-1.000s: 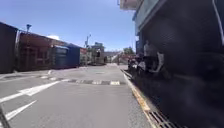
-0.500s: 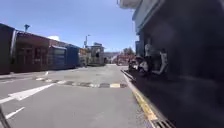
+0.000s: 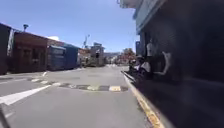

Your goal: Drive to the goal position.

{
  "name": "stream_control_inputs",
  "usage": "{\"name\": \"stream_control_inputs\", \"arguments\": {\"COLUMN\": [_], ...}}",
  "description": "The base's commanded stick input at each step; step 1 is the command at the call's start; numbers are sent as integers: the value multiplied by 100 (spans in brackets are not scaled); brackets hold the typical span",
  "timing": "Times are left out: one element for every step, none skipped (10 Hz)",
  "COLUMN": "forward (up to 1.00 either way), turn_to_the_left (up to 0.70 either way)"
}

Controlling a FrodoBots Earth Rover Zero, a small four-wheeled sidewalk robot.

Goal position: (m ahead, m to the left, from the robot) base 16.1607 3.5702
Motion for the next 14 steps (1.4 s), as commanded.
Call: {"name": "stream_control_inputs", "arguments": {"forward": [45,45,45,45,45,45,45,45,45,45,45,45,45,45], "turn_to_the_left": [0,5,24,7,0,0,0,0,0,0,0,0,0,0]}}
